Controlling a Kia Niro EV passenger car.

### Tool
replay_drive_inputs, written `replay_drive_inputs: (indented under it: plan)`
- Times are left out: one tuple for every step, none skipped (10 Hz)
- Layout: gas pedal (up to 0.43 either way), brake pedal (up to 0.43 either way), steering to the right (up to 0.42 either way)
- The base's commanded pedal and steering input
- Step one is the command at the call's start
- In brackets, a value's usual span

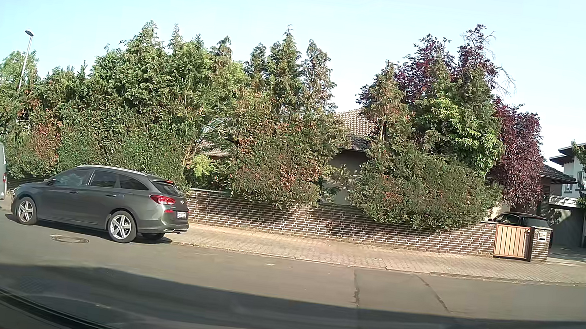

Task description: Follow the waypoints while adhering to traffic rules and regulations

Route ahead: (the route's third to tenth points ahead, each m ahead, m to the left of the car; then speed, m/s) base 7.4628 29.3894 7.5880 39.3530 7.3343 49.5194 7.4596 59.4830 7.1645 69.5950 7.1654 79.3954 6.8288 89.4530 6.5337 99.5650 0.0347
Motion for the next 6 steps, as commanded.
replay_drive_inputs:
  plan:
    - [0.000,0.220,-0.005]
    - [0.000,0.226,-0.005]
    - [0.000,0.226,-0.005]
    - [0.000,0.226,-0.005]
    - [0.000,0.226,-0.005]
    - [0.000,0.226,-0.005]
